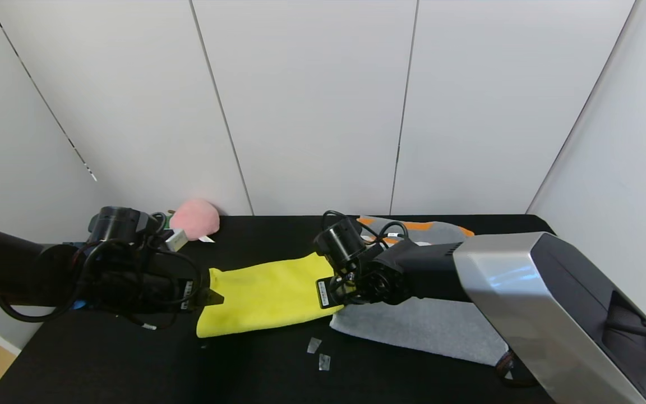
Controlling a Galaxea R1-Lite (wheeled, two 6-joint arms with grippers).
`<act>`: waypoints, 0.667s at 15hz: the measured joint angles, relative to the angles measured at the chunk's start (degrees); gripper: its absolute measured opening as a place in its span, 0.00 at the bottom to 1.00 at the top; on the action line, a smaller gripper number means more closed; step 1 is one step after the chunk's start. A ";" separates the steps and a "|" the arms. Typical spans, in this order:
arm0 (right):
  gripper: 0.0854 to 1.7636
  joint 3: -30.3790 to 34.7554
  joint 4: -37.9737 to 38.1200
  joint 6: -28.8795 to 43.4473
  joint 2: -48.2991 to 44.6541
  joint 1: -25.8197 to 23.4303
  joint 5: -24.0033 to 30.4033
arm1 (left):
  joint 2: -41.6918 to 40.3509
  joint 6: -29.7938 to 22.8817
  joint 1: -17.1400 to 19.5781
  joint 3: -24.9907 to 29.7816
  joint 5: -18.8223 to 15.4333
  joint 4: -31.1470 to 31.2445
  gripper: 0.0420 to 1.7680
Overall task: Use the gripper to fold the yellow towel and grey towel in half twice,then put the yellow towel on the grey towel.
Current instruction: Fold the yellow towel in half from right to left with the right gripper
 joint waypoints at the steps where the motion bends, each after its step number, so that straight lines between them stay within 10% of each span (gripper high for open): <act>1: 0.02 0.06 1.48 -0.71 -0.60 -0.06 -0.24 | -0.16 0.00 0.00 0.00 0.02 0.06 0.96; 10: 0.02 1.16 9.80 -5.41 -6.91 -1.77 -8.02 | -1.46 0.15 0.66 -0.06 0.11 0.35 0.97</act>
